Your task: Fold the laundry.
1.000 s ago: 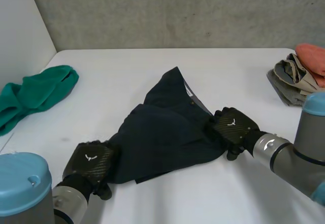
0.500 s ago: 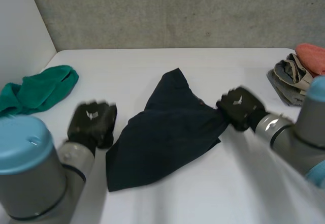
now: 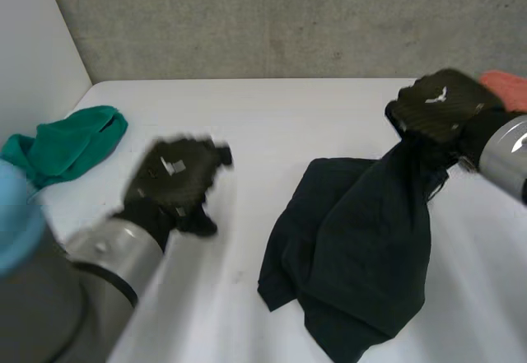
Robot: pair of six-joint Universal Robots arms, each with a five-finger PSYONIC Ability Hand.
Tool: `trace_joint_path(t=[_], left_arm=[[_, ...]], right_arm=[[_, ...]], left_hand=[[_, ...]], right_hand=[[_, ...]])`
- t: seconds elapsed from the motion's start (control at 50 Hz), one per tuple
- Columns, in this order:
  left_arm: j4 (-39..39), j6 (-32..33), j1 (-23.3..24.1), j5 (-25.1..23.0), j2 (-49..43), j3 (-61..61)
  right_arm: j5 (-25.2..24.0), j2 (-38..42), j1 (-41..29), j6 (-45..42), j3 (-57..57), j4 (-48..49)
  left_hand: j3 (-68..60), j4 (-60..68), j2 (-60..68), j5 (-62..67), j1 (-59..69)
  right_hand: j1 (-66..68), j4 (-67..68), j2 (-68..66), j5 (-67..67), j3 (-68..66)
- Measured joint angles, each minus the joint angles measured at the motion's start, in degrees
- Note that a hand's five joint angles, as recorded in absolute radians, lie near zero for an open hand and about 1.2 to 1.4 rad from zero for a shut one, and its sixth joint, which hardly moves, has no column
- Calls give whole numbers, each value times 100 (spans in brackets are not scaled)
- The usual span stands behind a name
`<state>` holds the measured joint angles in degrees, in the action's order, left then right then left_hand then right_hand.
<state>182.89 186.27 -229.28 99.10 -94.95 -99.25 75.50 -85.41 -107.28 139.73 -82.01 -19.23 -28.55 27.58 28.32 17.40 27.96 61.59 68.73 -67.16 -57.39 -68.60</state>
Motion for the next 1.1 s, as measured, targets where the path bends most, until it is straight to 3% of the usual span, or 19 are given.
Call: trace_joint_path(t=[0.08,0.2,0.4,0.46,0.48,0.5,0.54,0.6,0.82,0.84,0.92,1.1], left_arm=[[98,-449,241,-366,-542,-223],[380,-604,455,-713,-1068,-232],[2025,-529,878,-859,-2174,303],[2230,-494,1001,-847,-2532,597],[2267,-479,1060,-840,-2701,738],[2280,-465,1104,-833,-2833,850],[2252,-438,1169,-817,-3021,1022],[2105,-385,1195,-735,-3159,1211],[1610,139,138,-135,-2021,1334],[1565,444,-193,-155,-1775,1398],[1543,1157,-585,-435,-1666,1595],[1604,2258,-773,-991,-2721,2053]], right_arm=[[153,114,-34,62,-110,230],[219,114,-29,185,-147,375],[211,-28,-68,353,-549,454],[213,-39,-63,353,-650,505],[215,-41,-59,352,-689,540],[217,-41,-54,351,-718,571],[223,-44,-42,349,-756,624],[230,-61,-22,343,-793,682],[233,-158,-59,314,-895,689],[235,-147,-77,336,-918,691],[217,-37,-182,576,-928,740],[312,991,-709,1780,-872,1405]], left_hand=[[0,0,0,0,0],[1,-5,-1,-6,0],[141,-133,-109,-133,0],[-309,398,393,422,467],[-951,1054,978,1058,1215],[-2292,2404,2339,2368,2634],[-3472,3599,3577,3514,3571],[-3934,4078,3980,3842,3611],[-3952,4093,3997,3841,3639],[-3952,4093,3997,3884,3703],[-3952,4093,3997,3912,3710],[-3952,4094,3999,3913,3710]], right_hand=[[0,0,0,0,0],[0,0,0,0,0],[0,2,0,0,0],[0,3,0,0,0],[0,3,0,0,0],[0,3,0,0,0],[0,3,0,0,0],[0,3,0,0,0],[0,3,0,-40,0],[62,2,0,-38,0],[62,3,0,-40,0],[62,3,0,-87,0]])
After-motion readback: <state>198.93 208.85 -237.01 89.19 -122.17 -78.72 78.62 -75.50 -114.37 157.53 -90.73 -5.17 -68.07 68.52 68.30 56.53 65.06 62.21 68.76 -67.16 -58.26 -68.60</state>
